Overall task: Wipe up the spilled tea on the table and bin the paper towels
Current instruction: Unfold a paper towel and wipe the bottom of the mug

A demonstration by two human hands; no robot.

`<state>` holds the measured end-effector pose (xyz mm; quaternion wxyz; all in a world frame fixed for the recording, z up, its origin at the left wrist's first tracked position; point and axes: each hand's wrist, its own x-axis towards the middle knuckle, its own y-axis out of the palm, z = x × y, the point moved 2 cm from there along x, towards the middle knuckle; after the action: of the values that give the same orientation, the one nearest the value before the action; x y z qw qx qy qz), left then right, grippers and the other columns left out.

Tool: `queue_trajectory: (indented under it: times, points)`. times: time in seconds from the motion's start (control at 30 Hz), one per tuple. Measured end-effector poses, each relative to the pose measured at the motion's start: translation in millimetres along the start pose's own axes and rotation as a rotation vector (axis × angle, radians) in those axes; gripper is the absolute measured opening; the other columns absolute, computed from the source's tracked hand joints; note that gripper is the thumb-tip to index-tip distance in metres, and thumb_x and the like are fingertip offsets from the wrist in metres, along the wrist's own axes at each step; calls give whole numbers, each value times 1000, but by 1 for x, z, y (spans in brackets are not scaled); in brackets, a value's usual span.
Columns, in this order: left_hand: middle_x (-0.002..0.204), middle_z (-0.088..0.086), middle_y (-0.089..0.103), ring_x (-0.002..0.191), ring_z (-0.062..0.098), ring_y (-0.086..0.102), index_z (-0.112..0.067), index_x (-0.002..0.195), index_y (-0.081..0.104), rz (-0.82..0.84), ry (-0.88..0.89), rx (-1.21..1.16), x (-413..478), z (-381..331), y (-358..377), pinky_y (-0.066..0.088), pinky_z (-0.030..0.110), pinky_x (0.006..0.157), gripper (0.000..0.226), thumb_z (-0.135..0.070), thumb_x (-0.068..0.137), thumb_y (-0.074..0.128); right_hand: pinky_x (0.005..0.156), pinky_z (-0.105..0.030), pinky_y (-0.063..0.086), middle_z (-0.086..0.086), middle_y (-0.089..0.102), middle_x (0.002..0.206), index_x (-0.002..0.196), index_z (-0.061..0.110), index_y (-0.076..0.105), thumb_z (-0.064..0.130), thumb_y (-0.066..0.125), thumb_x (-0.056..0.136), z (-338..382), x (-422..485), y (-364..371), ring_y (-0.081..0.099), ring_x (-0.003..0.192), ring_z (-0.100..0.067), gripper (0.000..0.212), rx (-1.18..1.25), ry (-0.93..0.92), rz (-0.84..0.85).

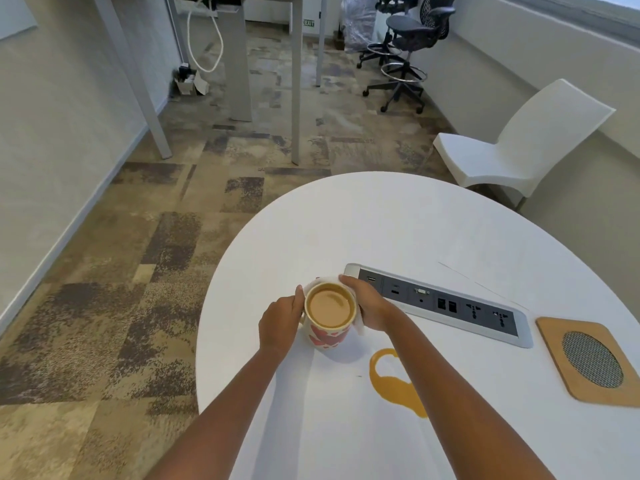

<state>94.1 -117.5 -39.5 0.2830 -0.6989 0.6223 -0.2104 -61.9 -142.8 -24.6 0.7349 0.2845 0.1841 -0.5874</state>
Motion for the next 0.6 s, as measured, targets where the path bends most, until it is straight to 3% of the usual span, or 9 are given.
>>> queue_trajectory:
  times: [0.1, 0.2, 0.33, 0.47, 0.6]
  points:
    - [66, 17, 63, 68, 34, 58, 0, 62, 57, -6, 5, -21, -2, -2, -1, 37, 28, 61, 55, -33, 99, 33, 79, -32, 47, -13, 62, 94, 105, 5, 59, 29, 29, 100, -13, -2, 0, 58, 84, -22, 39, 83, -45, -147]
    - [71, 24, 67, 73, 40, 61, 7, 66, 60, -27, 14, -27, -2, -3, -1, 38, 32, 63, 58, -32, 99, 33, 101, -45, 41, -22, 60, 113, 123, -6, 53, 27, 31, 100, -29, -4, 2, 55, 100, -29, 46, 268, -78, -259]
    - [73, 26, 67, 74, 40, 61, 9, 69, 60, -41, 27, -17, -2, -4, -1, 38, 32, 64, 58, -32, 99, 33, 79, -32, 48, -16, 64, 100, 114, 3, 57, 30, 27, 101, -46, -13, 13, 57, 97, -26, 42, 491, -121, -346]
    - [75, 25, 68, 76, 41, 61, 8, 70, 61, -40, 24, -5, -2, -5, -1, 42, 36, 66, 58, -33, 99, 32, 108, -42, 39, -20, 59, 121, 126, 1, 53, 35, 28, 101, -61, -16, 25, 54, 115, -30, 49, 561, -129, -471]
    - [73, 25, 67, 74, 40, 61, 7, 68, 61, -34, 20, -4, -2, -4, -1, 39, 33, 63, 60, -34, 99, 31, 104, -40, 42, -17, 58, 126, 125, 7, 53, 34, 24, 102, -73, -19, 43, 55, 115, -27, 45, 528, -199, -617]
